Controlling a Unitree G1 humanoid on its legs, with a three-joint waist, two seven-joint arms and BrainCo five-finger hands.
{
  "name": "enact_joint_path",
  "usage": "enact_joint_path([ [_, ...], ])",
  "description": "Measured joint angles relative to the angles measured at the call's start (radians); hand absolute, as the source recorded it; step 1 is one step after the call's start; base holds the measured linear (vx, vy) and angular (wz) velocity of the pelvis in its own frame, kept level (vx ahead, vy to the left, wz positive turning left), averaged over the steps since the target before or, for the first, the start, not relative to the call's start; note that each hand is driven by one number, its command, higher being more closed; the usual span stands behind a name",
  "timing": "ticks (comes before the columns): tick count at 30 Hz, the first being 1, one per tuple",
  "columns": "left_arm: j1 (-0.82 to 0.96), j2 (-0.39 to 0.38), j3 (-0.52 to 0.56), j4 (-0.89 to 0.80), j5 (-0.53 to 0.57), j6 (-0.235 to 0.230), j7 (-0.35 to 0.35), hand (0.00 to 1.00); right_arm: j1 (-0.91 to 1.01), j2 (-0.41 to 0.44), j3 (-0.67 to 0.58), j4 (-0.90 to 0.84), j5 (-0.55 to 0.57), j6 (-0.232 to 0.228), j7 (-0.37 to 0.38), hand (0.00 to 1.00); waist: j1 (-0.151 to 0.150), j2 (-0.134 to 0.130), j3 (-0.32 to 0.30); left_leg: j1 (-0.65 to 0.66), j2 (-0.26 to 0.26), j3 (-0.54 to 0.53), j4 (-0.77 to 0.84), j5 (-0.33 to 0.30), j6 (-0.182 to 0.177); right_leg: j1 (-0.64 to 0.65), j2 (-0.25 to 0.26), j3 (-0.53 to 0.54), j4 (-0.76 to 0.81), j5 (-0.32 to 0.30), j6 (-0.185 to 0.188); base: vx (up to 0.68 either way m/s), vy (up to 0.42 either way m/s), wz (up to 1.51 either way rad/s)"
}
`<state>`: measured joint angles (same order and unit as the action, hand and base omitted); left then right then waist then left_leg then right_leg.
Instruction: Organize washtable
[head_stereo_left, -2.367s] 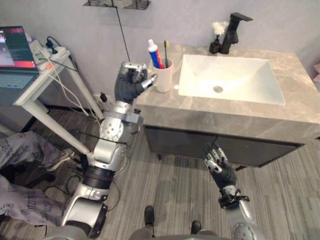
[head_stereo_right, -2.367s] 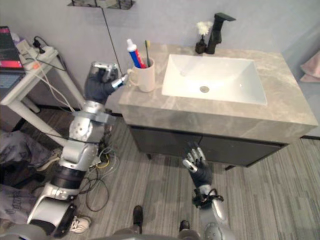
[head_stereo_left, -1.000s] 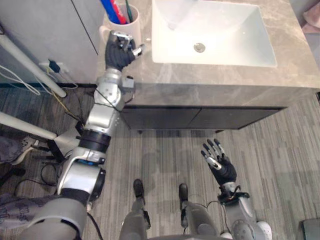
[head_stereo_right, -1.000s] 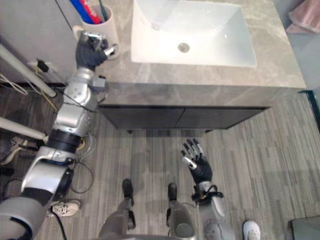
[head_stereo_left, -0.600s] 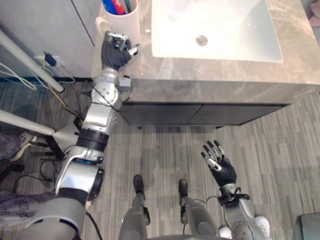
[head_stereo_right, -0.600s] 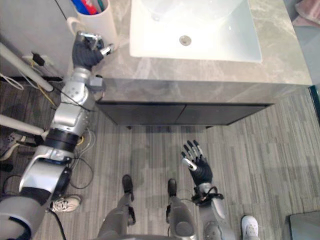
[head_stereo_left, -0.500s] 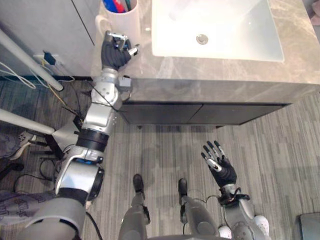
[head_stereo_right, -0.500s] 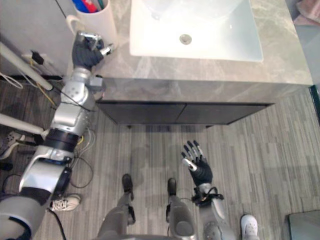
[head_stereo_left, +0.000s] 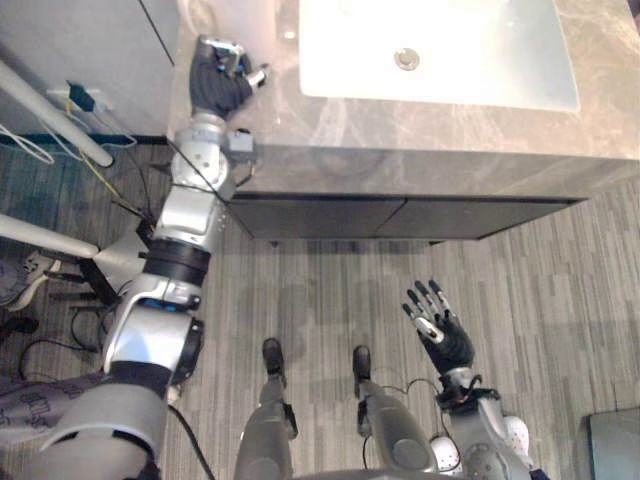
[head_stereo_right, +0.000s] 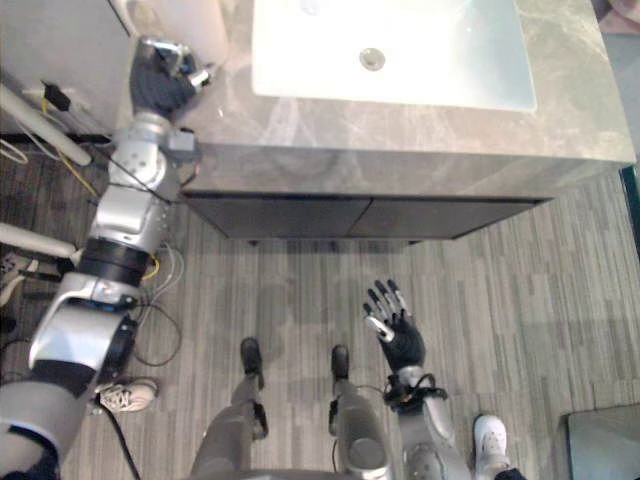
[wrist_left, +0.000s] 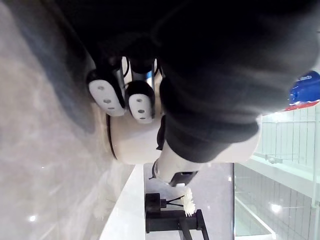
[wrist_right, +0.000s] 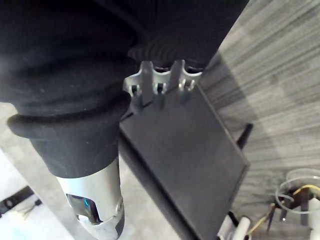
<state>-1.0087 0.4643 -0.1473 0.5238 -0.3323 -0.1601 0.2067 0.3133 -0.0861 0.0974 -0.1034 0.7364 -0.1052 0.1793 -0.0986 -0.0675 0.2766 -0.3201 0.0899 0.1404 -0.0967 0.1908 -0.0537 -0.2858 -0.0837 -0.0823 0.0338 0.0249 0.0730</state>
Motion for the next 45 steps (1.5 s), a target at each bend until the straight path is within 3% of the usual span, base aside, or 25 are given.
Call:
enact_joint_path([
  [21,-0.254,0.116,-0.057,0.15,-0.013,-0.003,0.036,1.0,0.002,0.003,0.04,-0.007,0.009,-0.003,0.008,0.0,-0.012,-0.015,0.012,-0.039,-0.001,-0.003,0.0,0.001,0.0,-0.036,0.0,0.0,-0.003,0.004,0.0,0.0,0.0,0.0],
  [36,-0.241,0.109,-0.055,0.152,-0.032,-0.003,0.036,1.0,0.003,0.002,0.041,-0.007,0.01,-0.003,0.019,0.0,-0.026,-0.019,0.014,-0.026,-0.001,0.0,0.001,0.001,0.0,-0.025,-0.001,0.002,-0.005,0.005,-0.002,0.0,0.0,0.0],
  [45,-0.064,0.044,-0.037,0.062,-0.032,-0.003,0.024,1.0,0.004,0.002,0.039,0.001,0.01,0.0,0.019,0.0,-0.023,-0.019,0.014,0.009,-0.003,-0.006,0.001,0.001,0.0,0.02,-0.003,-0.004,-0.017,0.006,-0.001,0.0,0.004,0.01],
])
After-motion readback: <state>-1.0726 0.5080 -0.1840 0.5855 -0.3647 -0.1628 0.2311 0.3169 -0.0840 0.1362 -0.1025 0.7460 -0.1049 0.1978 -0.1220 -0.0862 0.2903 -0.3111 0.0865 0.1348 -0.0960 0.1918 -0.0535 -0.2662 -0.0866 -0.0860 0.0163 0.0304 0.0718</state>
